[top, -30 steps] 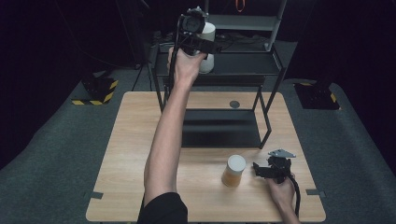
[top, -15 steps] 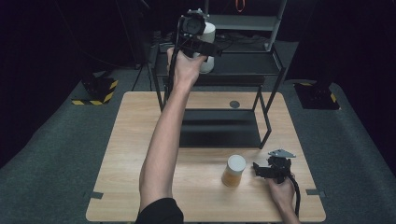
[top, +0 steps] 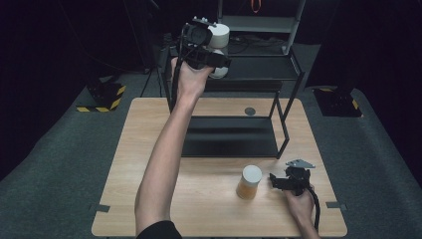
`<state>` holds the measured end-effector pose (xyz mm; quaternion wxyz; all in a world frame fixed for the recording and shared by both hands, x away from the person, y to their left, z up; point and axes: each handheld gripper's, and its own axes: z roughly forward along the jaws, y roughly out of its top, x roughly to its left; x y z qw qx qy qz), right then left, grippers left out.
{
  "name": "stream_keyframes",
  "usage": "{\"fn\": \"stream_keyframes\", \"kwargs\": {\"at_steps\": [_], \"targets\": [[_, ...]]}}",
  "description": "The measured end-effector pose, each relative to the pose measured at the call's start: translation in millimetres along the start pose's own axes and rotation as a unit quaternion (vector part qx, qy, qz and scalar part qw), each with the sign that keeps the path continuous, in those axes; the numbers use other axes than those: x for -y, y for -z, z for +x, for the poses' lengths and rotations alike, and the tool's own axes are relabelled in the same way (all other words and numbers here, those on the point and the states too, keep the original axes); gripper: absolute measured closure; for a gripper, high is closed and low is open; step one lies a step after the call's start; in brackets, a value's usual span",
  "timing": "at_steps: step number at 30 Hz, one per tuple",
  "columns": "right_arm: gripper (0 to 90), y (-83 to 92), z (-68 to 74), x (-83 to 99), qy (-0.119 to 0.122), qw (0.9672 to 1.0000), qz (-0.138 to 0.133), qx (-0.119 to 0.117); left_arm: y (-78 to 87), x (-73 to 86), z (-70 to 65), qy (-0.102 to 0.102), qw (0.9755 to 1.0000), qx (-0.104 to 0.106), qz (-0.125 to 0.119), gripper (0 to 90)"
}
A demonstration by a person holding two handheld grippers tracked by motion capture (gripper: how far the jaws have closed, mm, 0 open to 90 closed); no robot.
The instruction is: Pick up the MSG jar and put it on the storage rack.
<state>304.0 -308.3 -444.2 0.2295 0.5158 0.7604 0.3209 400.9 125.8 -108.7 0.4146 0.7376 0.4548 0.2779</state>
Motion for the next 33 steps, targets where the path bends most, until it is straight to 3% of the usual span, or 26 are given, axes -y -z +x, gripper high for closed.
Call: {"fn": "stream_keyframes", "kwargs": {"at_steps": [10,33], "targets": [[4.6,0.0,-0.1,0.0,0.0,1.0,0.0,0.0,7.2,12.5,2.2,-0.006,0.9999,0.008,0.003,4.1],[4.6,-0.1,0.1,0.3,0.0,1.0,-0.001,0.0,25.7,46.1,-2.7,-0.051,0.9981,0.034,0.009,4.3]]}}
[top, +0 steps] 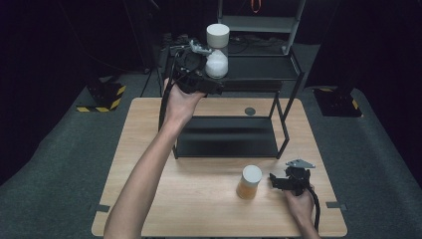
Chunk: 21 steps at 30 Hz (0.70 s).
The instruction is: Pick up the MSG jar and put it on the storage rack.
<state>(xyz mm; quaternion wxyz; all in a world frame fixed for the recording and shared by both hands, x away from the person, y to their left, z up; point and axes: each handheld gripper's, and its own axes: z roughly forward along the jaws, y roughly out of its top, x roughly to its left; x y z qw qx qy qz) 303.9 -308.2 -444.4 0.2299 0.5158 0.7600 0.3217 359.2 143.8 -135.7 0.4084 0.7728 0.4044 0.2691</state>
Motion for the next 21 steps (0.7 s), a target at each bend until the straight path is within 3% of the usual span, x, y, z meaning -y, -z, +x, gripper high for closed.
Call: {"fn": "stream_keyframes", "kwargs": {"at_steps": [21], "targets": [[4.6,-0.1,0.1,0.2,0.0,1.0,-0.001,0.0,-8.5,35.2,2.8,0.016,0.9997,0.018,-0.001,4.3]]}}
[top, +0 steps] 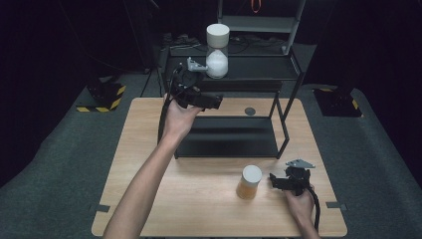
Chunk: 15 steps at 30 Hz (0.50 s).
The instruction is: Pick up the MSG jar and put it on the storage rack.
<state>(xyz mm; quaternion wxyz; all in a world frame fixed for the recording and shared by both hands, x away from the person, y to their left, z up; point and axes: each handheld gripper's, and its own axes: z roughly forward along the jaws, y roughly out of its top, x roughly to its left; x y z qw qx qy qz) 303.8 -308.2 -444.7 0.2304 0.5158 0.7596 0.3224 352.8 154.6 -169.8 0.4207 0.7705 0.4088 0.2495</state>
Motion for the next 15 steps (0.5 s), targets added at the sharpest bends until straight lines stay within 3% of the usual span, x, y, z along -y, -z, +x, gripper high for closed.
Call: {"fn": "stream_keyframes", "kwargs": {"at_steps": [15], "targets": [[4.6,0.1,-0.1,-0.1,0.001,1.0,0.001,0.0,-3.3,21.0,-0.7,0.002,1.0,-0.001,-0.001,4.2]]}}
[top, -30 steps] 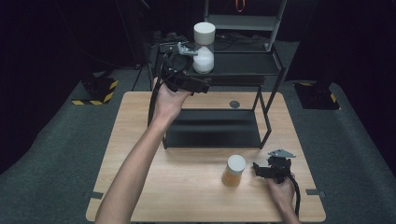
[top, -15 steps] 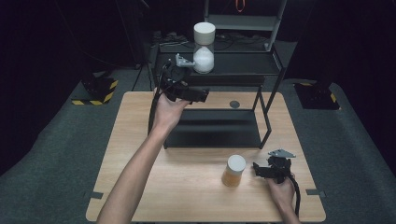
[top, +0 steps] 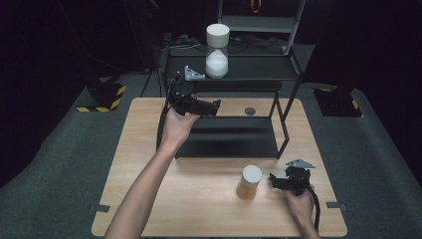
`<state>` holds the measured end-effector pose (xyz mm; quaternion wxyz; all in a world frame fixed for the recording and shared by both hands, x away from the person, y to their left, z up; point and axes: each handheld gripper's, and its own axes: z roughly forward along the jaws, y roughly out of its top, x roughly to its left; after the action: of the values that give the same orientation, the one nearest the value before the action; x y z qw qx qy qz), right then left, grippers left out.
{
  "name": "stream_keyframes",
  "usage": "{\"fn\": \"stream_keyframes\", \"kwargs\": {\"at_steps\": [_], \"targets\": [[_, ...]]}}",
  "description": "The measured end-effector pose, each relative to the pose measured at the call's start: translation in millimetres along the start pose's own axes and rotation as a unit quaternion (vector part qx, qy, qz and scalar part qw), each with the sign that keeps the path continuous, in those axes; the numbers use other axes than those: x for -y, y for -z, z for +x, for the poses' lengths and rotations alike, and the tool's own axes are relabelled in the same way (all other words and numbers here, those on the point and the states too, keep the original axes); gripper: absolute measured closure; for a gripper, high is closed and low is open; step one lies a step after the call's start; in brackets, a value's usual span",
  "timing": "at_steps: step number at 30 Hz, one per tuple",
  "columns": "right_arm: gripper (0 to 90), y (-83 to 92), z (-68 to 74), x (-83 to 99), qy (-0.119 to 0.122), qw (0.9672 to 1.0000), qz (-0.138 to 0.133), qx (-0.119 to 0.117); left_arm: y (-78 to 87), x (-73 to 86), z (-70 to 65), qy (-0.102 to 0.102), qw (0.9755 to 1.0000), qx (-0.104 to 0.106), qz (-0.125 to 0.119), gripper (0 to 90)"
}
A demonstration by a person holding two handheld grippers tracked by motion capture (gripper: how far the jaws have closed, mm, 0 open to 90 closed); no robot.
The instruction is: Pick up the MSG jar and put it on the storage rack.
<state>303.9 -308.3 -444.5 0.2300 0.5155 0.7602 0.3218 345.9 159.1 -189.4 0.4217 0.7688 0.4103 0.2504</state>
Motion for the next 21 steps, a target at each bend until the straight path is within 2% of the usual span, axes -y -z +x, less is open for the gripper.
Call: {"fn": "stream_keyframes", "kwargs": {"at_steps": [6,21], "targets": [[4.6,0.0,0.0,0.0,0.0,1.0,0.0,0.0,-2.7,6.8,-1.3,-0.004,1.0,0.0,0.004,4.2],[4.6,0.1,0.0,-0.1,0.0,1.0,0.0,0.0,-13.0,26.0,1.9,0.012,0.9998,0.013,0.01,4.2]]}}
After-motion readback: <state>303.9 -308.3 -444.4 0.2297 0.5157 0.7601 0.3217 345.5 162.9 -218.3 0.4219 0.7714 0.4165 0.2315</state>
